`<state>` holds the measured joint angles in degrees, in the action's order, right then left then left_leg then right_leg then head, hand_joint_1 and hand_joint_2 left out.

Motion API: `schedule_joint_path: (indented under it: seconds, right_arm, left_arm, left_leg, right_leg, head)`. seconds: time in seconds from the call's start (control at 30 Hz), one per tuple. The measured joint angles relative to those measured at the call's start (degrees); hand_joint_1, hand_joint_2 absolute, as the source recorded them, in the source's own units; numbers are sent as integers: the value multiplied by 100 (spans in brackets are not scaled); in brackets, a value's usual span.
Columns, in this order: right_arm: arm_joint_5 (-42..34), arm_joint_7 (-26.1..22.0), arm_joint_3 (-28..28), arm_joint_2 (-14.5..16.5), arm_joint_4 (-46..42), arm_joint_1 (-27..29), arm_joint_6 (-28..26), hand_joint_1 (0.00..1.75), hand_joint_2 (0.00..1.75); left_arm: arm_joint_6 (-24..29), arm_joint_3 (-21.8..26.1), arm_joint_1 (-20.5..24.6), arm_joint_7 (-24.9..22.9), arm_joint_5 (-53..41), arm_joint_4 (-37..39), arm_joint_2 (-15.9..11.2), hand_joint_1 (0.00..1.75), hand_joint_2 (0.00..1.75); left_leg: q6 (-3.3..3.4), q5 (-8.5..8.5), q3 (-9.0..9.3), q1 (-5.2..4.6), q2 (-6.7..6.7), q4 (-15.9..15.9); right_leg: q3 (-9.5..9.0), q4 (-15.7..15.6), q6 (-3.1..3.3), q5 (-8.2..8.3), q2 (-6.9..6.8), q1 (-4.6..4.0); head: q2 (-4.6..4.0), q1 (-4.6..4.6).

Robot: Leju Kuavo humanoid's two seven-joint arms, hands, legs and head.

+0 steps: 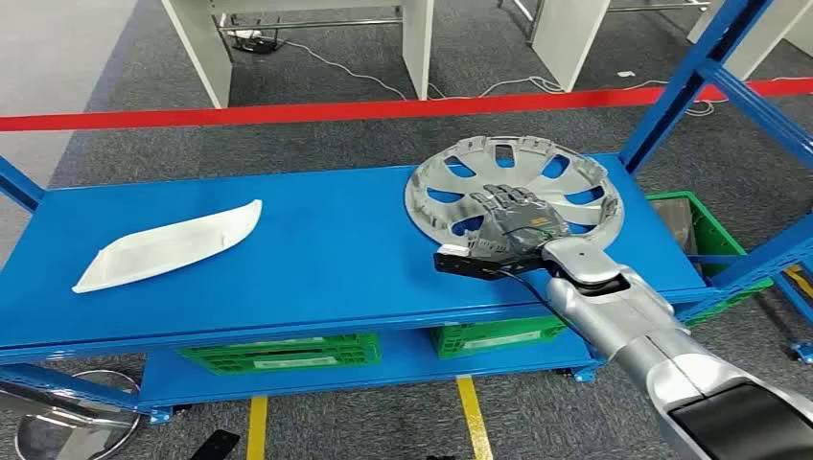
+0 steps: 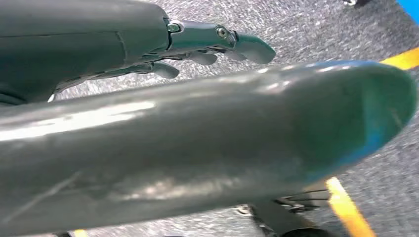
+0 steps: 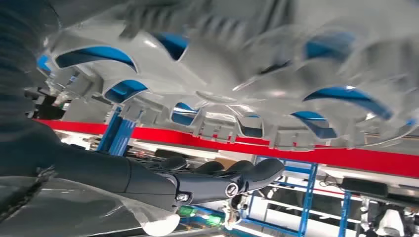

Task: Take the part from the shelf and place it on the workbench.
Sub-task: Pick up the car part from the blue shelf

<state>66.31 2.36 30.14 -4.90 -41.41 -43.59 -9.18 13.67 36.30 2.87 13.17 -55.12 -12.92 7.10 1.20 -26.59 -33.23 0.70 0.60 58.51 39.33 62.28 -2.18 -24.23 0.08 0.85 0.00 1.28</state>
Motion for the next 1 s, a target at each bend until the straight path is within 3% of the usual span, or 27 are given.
schedule_joint_path:
  seconds: [0.07,0.23,0.27,0.33,0.4,0.43,0.47,0.53,0.57,0.6,0.73,0.8,0.87,0.9,0.93,1.0]
  right_arm:
    - [-12,-9,1,-2,27,-19,35,175,175]
    - [-96,-171,-1,-32,121,-105,290,175,175]
    - [-119,-208,-1,-40,136,-134,360,175,175]
    - [-170,-277,-1,-43,170,-169,508,175,175]
    - [-214,-353,3,-46,216,-183,655,175,175]
    - [-236,-386,5,-49,241,-195,728,175,175]
    - [-258,-420,8,-51,262,-215,793,175,175]
    - [-296,-475,13,-56,292,-282,903,175,175]
    - [-312,-504,16,-56,308,-327,972,175,175]
    - [-327,-532,20,-60,323,-370,1040,175,175]
    - [-389,-607,57,-85,376,-505,1326,175,175]
    - [-419,-617,88,-105,398,-575,1443,175,175]
    - [-442,-629,120,-120,429,-614,1522,175,175]
    - [-456,-642,133,-127,446,-618,1556,175,175]
    - [-477,-662,147,-135,461,-626,1598,175,175]
    - [-543,-697,185,-154,478,-668,1702,175,175]
  left_arm:
    - [10,11,9,15,0,0,-1,0,0]
    - [35,42,26,128,1,0,-4,0,0]
    - [36,45,31,152,4,0,-6,0,0]
    - [32,49,40,201,11,0,-3,0,0]
    - [23,58,41,251,23,0,1,0,0]
    - [14,67,41,280,31,0,2,0,0]
    - [4,75,42,309,40,0,1,0,0]
    - [-24,91,48,362,52,0,-5,0,0]
    - [-45,98,55,388,58,0,-7,0,0]
    - [-68,108,64,410,65,0,-8,0,0]
    - [-127,145,78,484,99,0,9,0,0]
    - [-161,162,93,513,110,0,16,0,0]
    - [-188,179,103,527,114,0,15,0,0]
    - [-195,184,100,532,115,0,18,0,0]
    - [-199,187,96,540,116,0,23,0,0]
    - [-211,196,93,569,123,0,31,0,0]
  left_leg:
    - [-32,-22,-12,-24,6,20]
    - [-172,-155,-56,-36,-7,148]
    - [-199,-278,-144,-31,-13,359]
    - [-228,-597,-481,-24,-20,1076]
    - [-229,-713,-772,-22,-20,1607]
    - [-215,-605,-784,-24,-20,1578]
    - [-190,-400,-693,-27,-20,1332]
    - [-113,10,-376,-49,-23,589]
    - [-81,102,-248,-62,-26,294]
    - [-60,121,-182,-75,-28,134]
    - [1,122,-125,-56,-31,-10]
    - [45,147,-97,-30,-39,-51]
    - [63,144,-97,-29,-37,-48]
    - [64,139,-94,-28,-35,-46]
    - [61,131,-88,-26,-32,-42]
    - [31,103,-68,-18,-28,-28]
  right_leg:
    - [-100,-143,29,-11,-2,-11]
    - [-223,-320,210,-75,15,-5]
    - [-244,-329,240,-82,14,5]
    - [-271,-329,283,-105,15,-3]
    - [-298,-327,303,-126,17,-21]
    - [-316,-326,305,-136,20,-29]
    - [-341,-326,302,-148,23,-37]
    - [-386,-325,283,-173,29,-57]
    - [-390,-323,266,-180,33,-65]
    - [-384,-323,246,-181,35,-71]
    - [-323,-259,137,-243,29,-68]
    - [-80,225,88,-503,27,-54]
    - [291,962,47,-787,24,-35]
    - [421,1185,31,-820,24,-25]
    - [457,1204,19,-747,22,-17]
    - [218,637,4,-364,10,4]
  head:
    - [0,1]
    - [0,17]
    - [0,26]
    - [0,41]
    - [0,40]
    - [0,40]
    - [0,41]
    - [0,39]
    - [0,40]
    - [0,36]
    - [0,27]
    - [0,15]
    - [0,8]
    - [0,9]
    - [0,9]
    - [0,9]
